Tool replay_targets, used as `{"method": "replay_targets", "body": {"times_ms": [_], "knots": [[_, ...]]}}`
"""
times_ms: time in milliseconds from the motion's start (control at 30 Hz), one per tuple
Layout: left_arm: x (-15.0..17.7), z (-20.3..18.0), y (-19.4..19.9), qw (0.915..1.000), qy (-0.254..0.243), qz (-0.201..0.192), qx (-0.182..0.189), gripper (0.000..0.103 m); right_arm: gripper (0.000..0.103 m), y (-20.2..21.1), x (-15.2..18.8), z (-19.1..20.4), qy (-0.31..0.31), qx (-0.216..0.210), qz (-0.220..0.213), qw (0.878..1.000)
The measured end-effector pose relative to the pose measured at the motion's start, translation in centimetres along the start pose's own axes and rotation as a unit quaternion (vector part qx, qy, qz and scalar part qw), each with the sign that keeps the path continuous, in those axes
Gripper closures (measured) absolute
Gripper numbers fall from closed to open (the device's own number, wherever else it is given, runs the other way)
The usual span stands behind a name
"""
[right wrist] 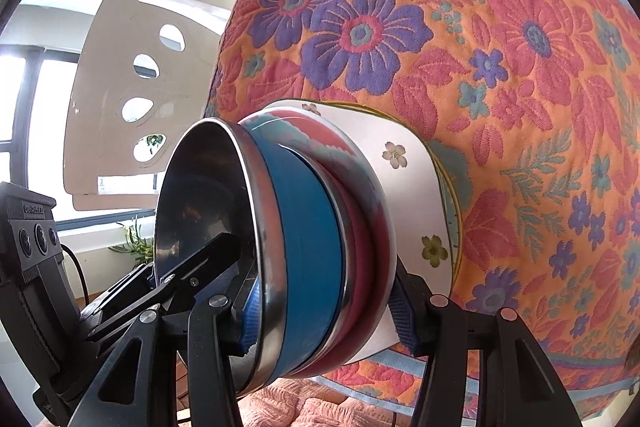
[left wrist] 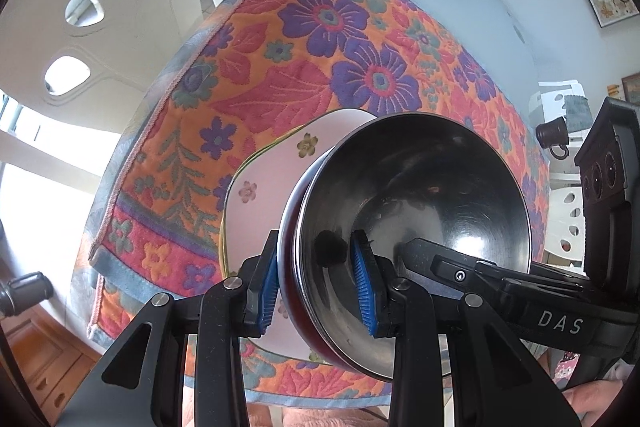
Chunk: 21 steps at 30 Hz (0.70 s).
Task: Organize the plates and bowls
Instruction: 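Lift and carry the bowl stack over the hexagonal plate stack with both tools, then lower the bowl stack onto the hexagonal plates and open both tools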
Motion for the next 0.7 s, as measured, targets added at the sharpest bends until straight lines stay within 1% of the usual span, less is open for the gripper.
{"method": "replay_targets", "body": {"times_ms": [100,167,233,300,400,500,533,633,700], "knots": [[0.2,0.0,-0.4,1.0,-0.007,0.002,0.005,0.074,0.051,0.1,0.2,-0.2,0.003,0.006,-0.007,1.0],[0.4,0.3,-0.7,0.9998,-0.003,0.012,0.014,0.074,0.051,0.2,0.3,-0.5,-0.004,0.001,-0.015,1.0],[0.5,0.5,-0.3,0.9998,-0.002,0.004,0.018,0.074,0.051,0.8,0.5,-0.6,-0.003,-0.011,-0.033,0.999],[0.4,0.6,0.5,0.9998,-0.007,-0.009,0.015,0.074,0.051,1.9,0.8,-0.5,0.01,-0.009,-0.056,0.998],[0.5,0.9,1.8,0.9995,-0.019,-0.027,0.004,0.073,0.051,3.6,1.4,-0.1,0.04,0.035,-0.088,0.995],[0.7,1.2,2.6,0.9984,-0.035,-0.043,-0.011,0.071,0.051,4.6,2.5,1.2,0.083,0.058,-0.108,0.989],[0.8,1.2,2.8,0.9977,-0.045,-0.049,-0.015,0.071,0.051,5.0,3.1,1.9,0.109,0.068,-0.12,0.984],[1.1,1.4,3.0,0.9955,-0.064,-0.064,-0.028,0.071,0.049,5.1,4.4,3.4,0.156,0.099,-0.143,0.972],[1.3,1.5,3.2,0.9946,-0.067,-0.071,-0.035,0.066,0.045,4.9,5.1,3.9,0.166,0.104,-0.152,0.969]]}}
Point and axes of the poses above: each gripper's, at about its wrist camera, not at the fingertips, and y roughly against the way its jaws point, z to its left, x to its underside, the point moved 6 cm from there along -y, roughly the way its jaws point, and after that the axes turned 12 degrees about -x, right-handed, at the moved point
